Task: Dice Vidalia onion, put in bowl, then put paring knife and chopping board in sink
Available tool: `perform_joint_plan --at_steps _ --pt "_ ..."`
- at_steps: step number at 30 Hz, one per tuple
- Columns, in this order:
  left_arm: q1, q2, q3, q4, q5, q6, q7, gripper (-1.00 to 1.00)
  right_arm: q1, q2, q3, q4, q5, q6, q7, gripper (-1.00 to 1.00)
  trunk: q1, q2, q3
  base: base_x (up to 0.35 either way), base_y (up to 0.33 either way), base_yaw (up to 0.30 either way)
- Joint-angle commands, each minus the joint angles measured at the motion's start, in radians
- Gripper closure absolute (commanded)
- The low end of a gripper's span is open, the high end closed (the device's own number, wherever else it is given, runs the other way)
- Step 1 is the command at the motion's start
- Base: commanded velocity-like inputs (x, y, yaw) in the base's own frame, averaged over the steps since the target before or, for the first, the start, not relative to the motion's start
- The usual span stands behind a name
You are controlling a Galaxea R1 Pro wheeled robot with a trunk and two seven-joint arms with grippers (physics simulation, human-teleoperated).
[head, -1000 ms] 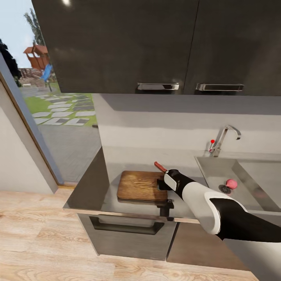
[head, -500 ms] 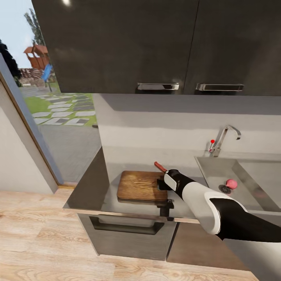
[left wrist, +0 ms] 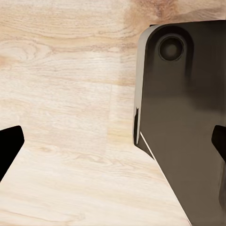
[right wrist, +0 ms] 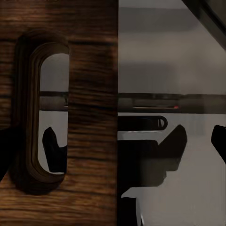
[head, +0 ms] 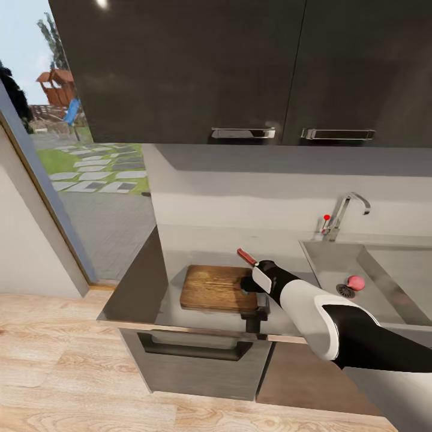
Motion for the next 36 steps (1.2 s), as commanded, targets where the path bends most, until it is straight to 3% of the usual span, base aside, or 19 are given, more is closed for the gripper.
perform_joint_plan --at_steps 1,22,24,25,29,36 --pt "-0.001 0.000 0.000 0.002 0.001 -0.005 0.001 -1.00 0.000 0.000 -0.007 -0.002 -0.005 0.002 -0.008 -1.00 0.001 -0.002 -0.002 0.000 0.000 0.000" --pt "-0.001 0.000 0.000 0.002 0.001 -0.005 0.002 -1.00 0.000 0.000 -0.009 -0.027 -0.005 0.008 -0.018 -1.00 0.001 -0.002 -0.002 0.000 0.000 0.000" --pt "-0.001 0.000 0.000 0.002 0.001 -0.005 0.002 -1.00 0.000 0.000 -0.010 -0.057 -0.005 0.014 -0.037 -1.00 0.001 -0.002 -0.002 0.000 0.000 0.000" --pt "-0.001 0.000 0.000 0.002 0.001 -0.005 0.001 -1.00 0.000 0.000 -0.010 -0.136 -0.006 0.050 -0.069 -1.00 0.001 -0.002 -0.002 0.000 0.000 0.000" --pt "-0.001 0.000 0.000 0.002 0.001 -0.005 0.001 -1.00 0.000 0.000 -0.010 -0.264 -0.009 0.160 -0.113 -1.00 0.001 -0.002 -0.002 0.000 0.000 0.000" --pt "-0.001 0.000 0.000 0.002 0.001 -0.005 0.001 -1.00 0.000 0.000 -0.009 -0.385 -0.011 0.247 -0.140 -1.00 0.001 -0.002 -0.002 -0.004 0.000 0.000"
